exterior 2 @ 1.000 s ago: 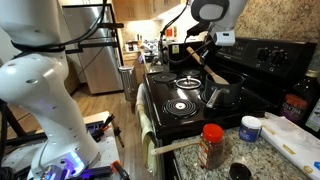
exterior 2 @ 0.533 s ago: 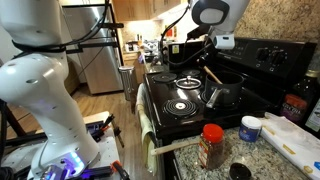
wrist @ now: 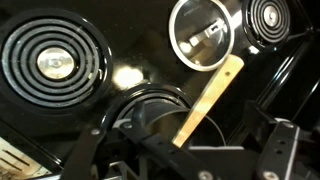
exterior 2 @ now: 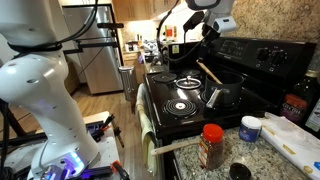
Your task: Remove the lid from the pot and put it on the stove then put the wooden spoon in the pot
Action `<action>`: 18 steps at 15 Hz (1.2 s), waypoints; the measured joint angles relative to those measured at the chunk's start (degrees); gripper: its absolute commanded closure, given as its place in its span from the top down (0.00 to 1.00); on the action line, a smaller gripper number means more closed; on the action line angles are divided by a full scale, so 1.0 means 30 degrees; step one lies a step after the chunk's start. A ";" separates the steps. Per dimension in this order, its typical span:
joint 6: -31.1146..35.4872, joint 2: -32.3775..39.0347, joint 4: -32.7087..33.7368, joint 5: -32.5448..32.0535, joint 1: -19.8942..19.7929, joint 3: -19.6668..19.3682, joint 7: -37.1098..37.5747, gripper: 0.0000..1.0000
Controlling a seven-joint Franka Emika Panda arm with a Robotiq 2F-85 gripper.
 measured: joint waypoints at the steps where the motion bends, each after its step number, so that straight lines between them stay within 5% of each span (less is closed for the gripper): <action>1: -0.0555 -0.0600 -0.0484 -0.0543 0.0002 0.0033 -0.0406 1.00; 7: -0.4437 -0.5074 -0.4163 -0.3791 -0.0075 0.0012 -0.1557 1.00; 13: -0.7124 -1.0490 -0.8011 -0.4436 -0.0776 -0.0417 -0.3870 1.00; 18: -0.8331 -1.2163 -0.8920 -0.4394 -0.1357 -0.0851 -0.4673 1.00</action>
